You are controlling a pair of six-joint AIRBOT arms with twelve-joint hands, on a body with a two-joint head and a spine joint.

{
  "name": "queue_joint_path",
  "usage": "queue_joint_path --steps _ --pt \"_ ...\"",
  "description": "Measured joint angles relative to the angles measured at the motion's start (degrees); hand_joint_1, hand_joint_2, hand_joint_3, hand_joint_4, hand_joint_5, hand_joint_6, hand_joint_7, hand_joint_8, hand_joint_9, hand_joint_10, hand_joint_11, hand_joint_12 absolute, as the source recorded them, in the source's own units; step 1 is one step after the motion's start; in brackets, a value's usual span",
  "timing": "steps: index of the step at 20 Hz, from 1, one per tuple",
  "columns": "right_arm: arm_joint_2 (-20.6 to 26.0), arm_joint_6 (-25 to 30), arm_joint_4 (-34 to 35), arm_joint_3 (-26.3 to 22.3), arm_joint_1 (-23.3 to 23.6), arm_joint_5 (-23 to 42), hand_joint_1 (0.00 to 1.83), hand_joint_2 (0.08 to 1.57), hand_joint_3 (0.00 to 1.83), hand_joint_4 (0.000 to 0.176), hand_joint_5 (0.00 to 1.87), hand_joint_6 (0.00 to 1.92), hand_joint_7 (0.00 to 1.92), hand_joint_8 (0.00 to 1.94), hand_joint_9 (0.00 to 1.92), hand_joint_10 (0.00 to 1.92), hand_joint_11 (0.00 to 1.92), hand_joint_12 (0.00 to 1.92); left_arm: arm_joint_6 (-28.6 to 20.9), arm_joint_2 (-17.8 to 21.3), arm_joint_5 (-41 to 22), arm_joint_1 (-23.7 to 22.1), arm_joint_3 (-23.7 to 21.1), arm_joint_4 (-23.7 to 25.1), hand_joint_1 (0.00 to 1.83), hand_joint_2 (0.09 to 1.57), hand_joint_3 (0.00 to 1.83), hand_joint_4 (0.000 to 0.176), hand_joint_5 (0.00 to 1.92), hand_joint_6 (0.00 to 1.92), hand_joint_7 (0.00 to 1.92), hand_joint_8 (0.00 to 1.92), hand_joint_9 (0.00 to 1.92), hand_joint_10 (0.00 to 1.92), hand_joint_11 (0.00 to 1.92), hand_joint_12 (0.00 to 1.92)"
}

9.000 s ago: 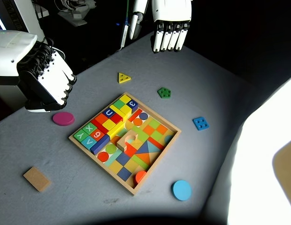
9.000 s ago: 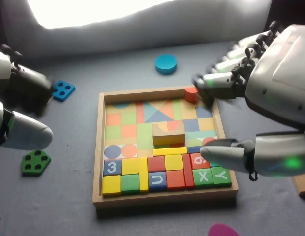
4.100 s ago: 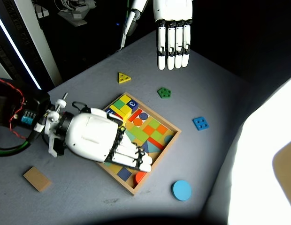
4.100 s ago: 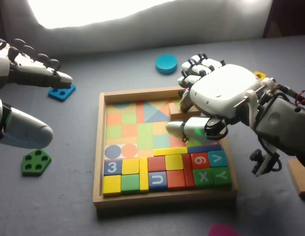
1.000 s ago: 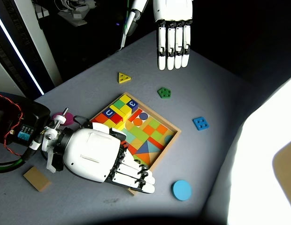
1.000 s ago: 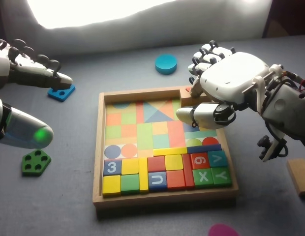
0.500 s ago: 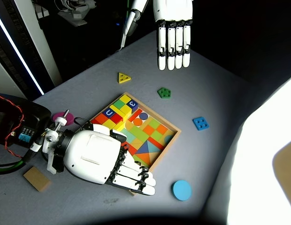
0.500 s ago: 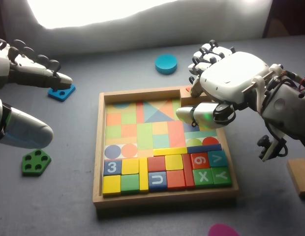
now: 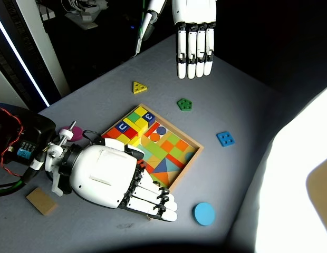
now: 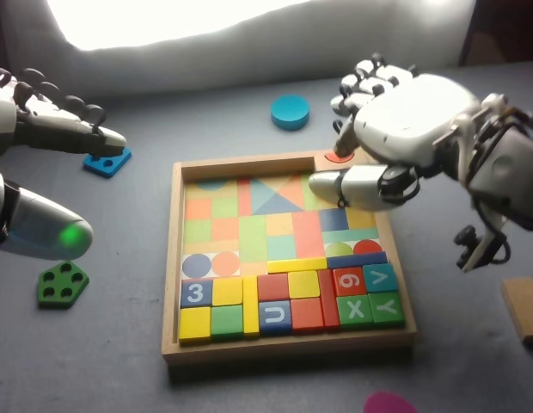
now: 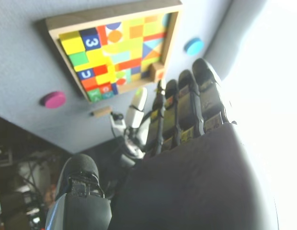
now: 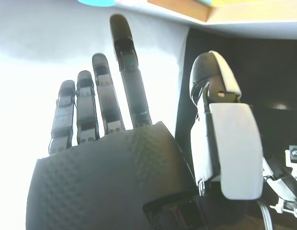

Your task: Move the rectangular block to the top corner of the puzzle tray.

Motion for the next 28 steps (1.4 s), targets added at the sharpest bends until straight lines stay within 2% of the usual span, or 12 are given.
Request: queue_joint_path --steps 4,8,14,15,17,18,21,23,25,26,27,28 --pt "7.72 -1.38 -0.61 -8.22 1.64 0.39 0.00 1.20 0.00 0.000 0.78 0.01 0.25 0.01 0.07 0.00 0.00 0.00 -0.07 0.00 -0.02 0.00 -0.02 0.00 0.00 1.12 0.00 0.025 0.09 0.00 0.12 0.00 0.10 0.00 0.00 0.31" --pt "18.23 -3.17 -0.39 -16.46 2.03 0.24 0.00 1.21 0.00 0.000 0.77 0.00 0.28 0.02 0.07 0.01 0.00 0.00 -0.07 -0.04 0.00 0.00 -0.02 0.00 0.00 1.14 0.00 0.003 0.08 0.00 0.12 0.00 0.08 0.00 0.00 0.28" --pt "28.68 -6.62 -0.61 -27.47 2.05 -1.53 0.00 1.20 0.00 0.000 0.78 0.01 0.28 0.01 0.08 0.01 0.01 0.00 -0.07 -0.04 -0.04 0.00 -0.02 0.00 0.00 1.13 0.00 0.003 0.11 0.00 0.13 0.00 0.10 0.00 0.00 0.36" --pt "29.73 -7.28 -0.17 -28.17 2.82 -2.64 0.00 1.21 0.00 0.000 0.77 0.00 0.27 0.01 0.07 0.00 0.00 0.00 -0.07 -0.04 -0.04 0.00 -0.02 -0.02 0.00 1.14 0.00 0.000 0.10 0.00 0.12 0.00 0.09 0.00 0.00 0.32" --pt "31.69 -6.84 -0.48 -29.27 4.20 -2.73 0.00 1.21 0.00 0.000 0.77 0.01 0.31 0.02 0.08 0.01 0.00 0.00 -0.11 -0.04 -0.07 -0.11 -0.02 0.00 0.00 1.13 0.00 0.013 0.10 0.00 0.13 0.00 0.11 0.01 0.00 0.36" --pt "32.33 -6.78 -0.61 -29.57 4.83 -2.67 0.00 1.20 0.00 0.000 0.79 0.01 0.32 0.02 0.10 0.02 0.01 0.00 -0.11 -0.04 -0.13 -0.39 -0.02 0.00 0.00 1.12 0.00 0.012 0.08 0.00 0.13 0.00 0.11 0.00 0.00 0.34" --pt "32.79 -6.71 -0.50 -30.99 5.60 -3.32 0.00 1.20 0.00 0.000 0.81 0.02 0.29 0.01 0.10 0.01 0.01 0.00 -0.11 -0.04 0.13 -0.70 -0.02 0.00 0.00 1.13 0.00 0.010 0.11 0.01 0.18 0.01 0.15 0.01 0.00 0.49" --pt "32.61 -6.47 -0.59 -31.30 5.97 -3.89 0.00 1.20 0.00 0.000 0.80 0.01 0.29 0.00 0.10 0.01 0.00 0.00 -0.13 -0.04 0.07 -0.72 -0.02 0.00 0.00 1.14 0.00 0.007 0.12 0.00 0.18 0.00 0.15 0.00 0.00 0.45" --pt "32.54 -6.36 -0.55 -31.28 5.99 -4.04 0.00 1.20 0.00 0.000 0.62 0.00 0.28 0.00 0.12 0.02 0.04 0.02 -0.13 -0.04 -0.04 -0.70 -0.02 -0.02 0.00 1.15 0.01 0.004 0.10 0.00 0.16 0.00 0.14 0.00 0.00 0.49" --pt "32.54 -6.38 -0.52 -31.28 6.29 -4.09 0.00 1.20 0.00 0.000 0.57 0.00 0.29 0.00 0.16 0.04 0.06 0.04 -0.11 -0.04 -0.07 -0.70 -0.02 0.00 0.00 1.16 0.01 0.001 0.13 0.01 0.19 0.01 0.17 0.01 0.00 0.58" --pt "32.50 -6.32 -0.42 -31.28 6.40 -4.02 0.00 1.20 0.00 0.000 0.56 0.01 0.34 0.00 0.23 0.01 0.01 0.30 -0.13 -0.04 -0.04 -0.70 -0.02 0.00 0.00 1.14 0.00 0.009 0.13 0.01 0.19 0.01 0.18 0.01 0.00 0.59" --pt "32.44 -6.34 -0.61 -31.28 6.64 -3.82 0.00 1.19 0.00 0.000 0.56 0.01 0.36 0.00 0.26 0.01 0.00 0.47 -0.13 -0.04 -0.02 -0.70 -0.02 0.00 0.00 1.14 0.00 0.014 0.14 0.01 0.18 0.01 0.18 0.01 0.00 0.60"
